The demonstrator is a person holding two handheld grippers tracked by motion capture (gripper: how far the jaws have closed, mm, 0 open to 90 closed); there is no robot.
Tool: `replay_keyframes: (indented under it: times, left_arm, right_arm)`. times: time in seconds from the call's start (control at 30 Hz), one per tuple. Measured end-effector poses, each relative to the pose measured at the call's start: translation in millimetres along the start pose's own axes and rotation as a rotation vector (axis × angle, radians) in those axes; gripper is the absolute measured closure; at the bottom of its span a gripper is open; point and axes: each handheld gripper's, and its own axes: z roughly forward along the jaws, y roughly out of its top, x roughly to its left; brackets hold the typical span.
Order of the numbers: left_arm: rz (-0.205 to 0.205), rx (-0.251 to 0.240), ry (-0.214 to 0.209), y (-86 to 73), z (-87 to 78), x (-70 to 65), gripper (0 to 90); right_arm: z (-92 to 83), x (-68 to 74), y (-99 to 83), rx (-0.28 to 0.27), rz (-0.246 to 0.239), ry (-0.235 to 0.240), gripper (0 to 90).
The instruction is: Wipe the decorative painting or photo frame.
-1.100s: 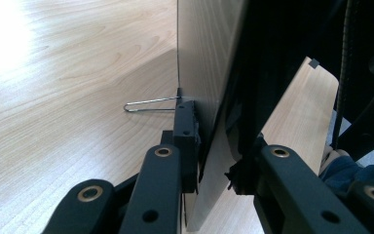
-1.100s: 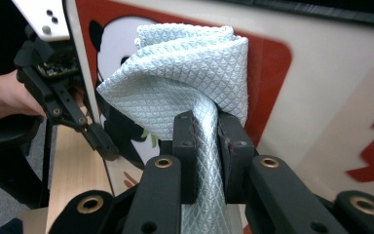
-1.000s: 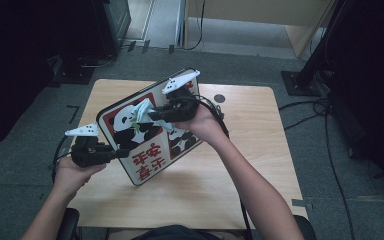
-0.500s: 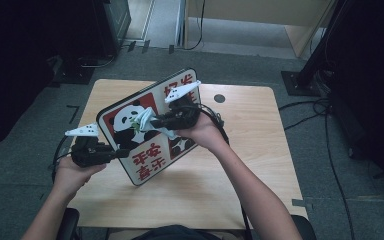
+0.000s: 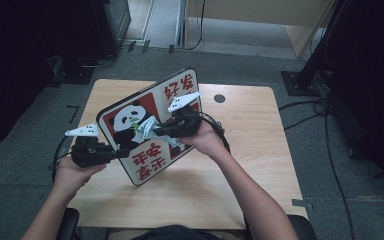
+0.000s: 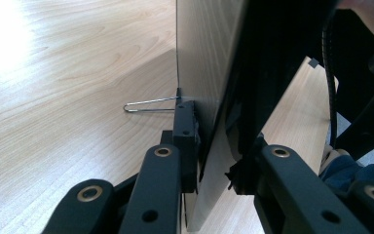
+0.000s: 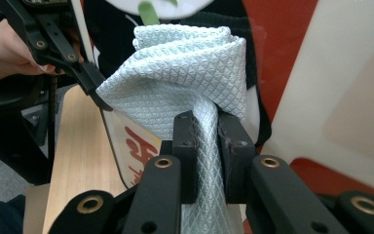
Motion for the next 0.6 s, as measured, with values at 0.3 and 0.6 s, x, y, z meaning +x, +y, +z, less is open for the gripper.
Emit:
replay_keyframes:
  times: [0.3, 0.6]
  left_arm:
    - [-0.001, 0.002, 0.001, 0.1, 0.0, -0.2, 77.4]
    - [-0.004, 0.001, -0.005, -0.1, 0.4, 0.2, 77.3]
  right_arm:
    - [7.1, -3.0, -18.6, 0.001, 0.029, 0.016, 80.0]
    - [16.4, -2.4, -35.9, 0.039, 0.041, 0.022, 80.0]
